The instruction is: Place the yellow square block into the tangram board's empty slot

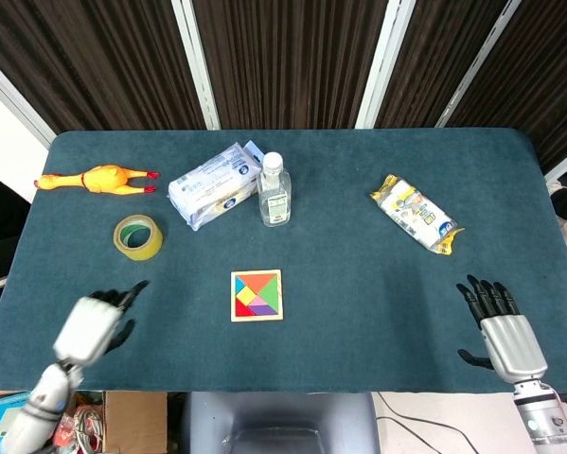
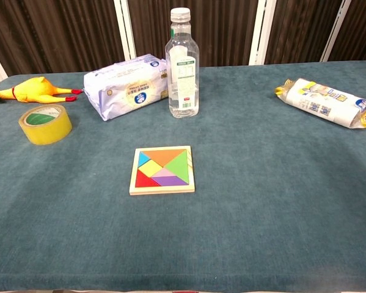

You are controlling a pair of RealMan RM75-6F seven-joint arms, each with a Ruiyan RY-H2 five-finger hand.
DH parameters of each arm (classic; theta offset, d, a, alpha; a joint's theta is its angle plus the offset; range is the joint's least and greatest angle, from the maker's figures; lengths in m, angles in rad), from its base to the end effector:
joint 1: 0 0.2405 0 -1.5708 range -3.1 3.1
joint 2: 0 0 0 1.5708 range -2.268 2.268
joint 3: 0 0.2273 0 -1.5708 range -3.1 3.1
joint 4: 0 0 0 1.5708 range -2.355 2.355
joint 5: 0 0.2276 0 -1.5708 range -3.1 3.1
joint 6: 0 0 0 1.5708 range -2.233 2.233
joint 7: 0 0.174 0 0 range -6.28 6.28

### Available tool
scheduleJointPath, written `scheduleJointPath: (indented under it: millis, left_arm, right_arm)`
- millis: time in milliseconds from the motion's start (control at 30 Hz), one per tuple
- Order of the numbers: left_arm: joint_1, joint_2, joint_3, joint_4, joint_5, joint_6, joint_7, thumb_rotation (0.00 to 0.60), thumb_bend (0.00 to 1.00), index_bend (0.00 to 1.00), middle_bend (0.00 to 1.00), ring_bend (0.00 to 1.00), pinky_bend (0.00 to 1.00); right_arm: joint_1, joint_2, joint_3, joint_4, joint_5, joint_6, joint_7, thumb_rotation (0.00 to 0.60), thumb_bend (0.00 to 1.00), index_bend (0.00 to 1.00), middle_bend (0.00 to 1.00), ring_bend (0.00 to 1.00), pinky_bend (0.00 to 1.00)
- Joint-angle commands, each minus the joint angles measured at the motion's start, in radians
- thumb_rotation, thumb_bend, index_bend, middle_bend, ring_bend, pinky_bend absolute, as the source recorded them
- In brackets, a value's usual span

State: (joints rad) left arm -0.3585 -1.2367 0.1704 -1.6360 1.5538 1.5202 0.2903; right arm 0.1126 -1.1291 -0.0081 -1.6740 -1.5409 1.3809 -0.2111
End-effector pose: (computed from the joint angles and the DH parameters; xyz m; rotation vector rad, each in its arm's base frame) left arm -0.2245 0.2242 0.0633 -1.7467 -0.6679 -0.9045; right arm -0.2765 -0.2010 0.0925 1.5876 -0.8656 0.7478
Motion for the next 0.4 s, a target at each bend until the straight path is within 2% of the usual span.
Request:
scheduleJointPath:
  millis: [33,133,233,400]
  left_arm:
    - [0.123,0.038,0.066,0.065,0.015,0.087,-0.114,0.600,0.38,0.02,0.00,0.04,0.30]
    - [0.132,0.060,0.060,0.074,0.029,0.081,-0.181,0.600,0.38,0.00,0.00,0.05,0.29]
    - [0.146,0.046,0.027,0.097,0.035,0.104,-0.144,0.600,0.38,0.00,0.00,0.03,0.25]
    - [0.171,0.044,0.010,0.096,0.061,0.119,-0.130,0.600,0.38,0.00,0.00,0.00,0.20]
  right_arm:
    - [0.002,-0.004,0.003,-0.001,0.001,0.000,-0.005,0.600,0.10,0.00,0.00,0.00,0.00]
    - [0.008,-0.009,0.007,-0.001,0.012,-0.013,-0.010,0.600,0.10,0.00,0.00,0.00,0.00]
    - [0.011,-0.009,0.004,-0.003,0.009,-0.018,-0.014,0.600,0.10,0.00,0.00,0.00,0.00]
    - [0.006,-0.003,0.000,-0.003,0.000,-0.007,-0.001,0.600,0.10,0.00,0.00,0.00,0.00]
